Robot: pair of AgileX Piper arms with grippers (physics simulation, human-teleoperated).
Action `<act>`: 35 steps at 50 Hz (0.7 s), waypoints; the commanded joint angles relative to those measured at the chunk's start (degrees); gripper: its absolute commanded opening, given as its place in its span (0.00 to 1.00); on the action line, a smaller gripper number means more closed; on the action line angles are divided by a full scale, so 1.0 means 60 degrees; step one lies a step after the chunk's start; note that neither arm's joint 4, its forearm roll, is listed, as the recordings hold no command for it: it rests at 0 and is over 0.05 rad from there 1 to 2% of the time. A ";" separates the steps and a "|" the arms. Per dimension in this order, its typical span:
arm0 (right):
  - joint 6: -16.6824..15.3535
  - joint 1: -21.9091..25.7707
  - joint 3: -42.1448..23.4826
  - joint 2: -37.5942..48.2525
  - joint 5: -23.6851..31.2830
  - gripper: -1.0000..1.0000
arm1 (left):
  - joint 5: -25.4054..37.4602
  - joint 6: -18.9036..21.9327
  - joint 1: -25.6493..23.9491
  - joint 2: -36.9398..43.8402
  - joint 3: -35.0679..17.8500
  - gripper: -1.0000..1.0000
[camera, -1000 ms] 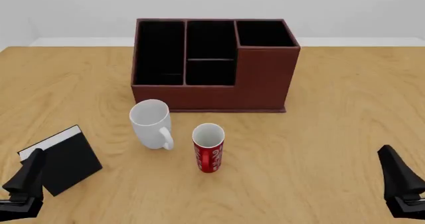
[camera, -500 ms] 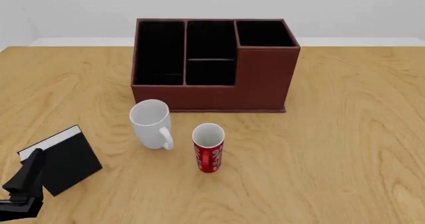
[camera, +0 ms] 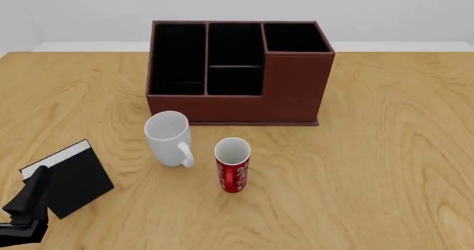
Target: Pick up the white mug and place it to the right of the caddy.
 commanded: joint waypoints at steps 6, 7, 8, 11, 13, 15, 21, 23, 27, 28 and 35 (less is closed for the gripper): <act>-0.0383 0.1204 -0.2344 0.1833 0.0307 1.00 | 0.0000 0.0000 0.0000 0.0000 0.0000 1.00; -0.0345 0.1253 -0.2401 0.1900 0.0315 1.00 | 0.0000 0.0000 0.0000 0.0000 0.0000 1.00; -0.0410 0.1353 -0.2498 0.2017 0.0285 1.00 | 0.0000 0.0000 0.0000 0.0000 0.0000 1.00; -0.0620 0.1473 -0.2534 0.2231 0.0180 1.00 | 0.0000 0.0000 0.0000 0.0000 0.0000 1.00; -0.0652 0.1764 -0.2666 0.2589 0.0195 1.00 | 0.0000 0.0000 0.0000 0.0000 0.0000 1.00; -0.0586 0.1865 -0.2811 0.2952 0.0230 1.00 | 0.0000 0.0000 0.0000 0.0000 0.0000 1.00; -0.0456 0.2047 -0.3320 0.4114 0.0471 1.00 | 0.0000 0.0000 0.0000 0.0000 0.0000 1.00; -0.0490 0.2090 -0.3462 0.4525 0.0537 1.00 | 0.0000 0.0000 0.0000 0.0000 0.0000 1.00; -0.0776 0.2270 -0.3698 0.5161 0.0669 1.00 | 0.0000 0.0000 0.0000 0.0000 0.0000 1.00; -0.0916 0.2331 -0.3735 0.5304 0.0684 1.00 | 0.0000 0.0000 0.0000 0.0000 0.0000 1.00; -0.1081 0.2765 -0.4521 0.6280 0.1026 1.00 | 0.0000 0.0000 0.0000 0.0000 0.0000 1.00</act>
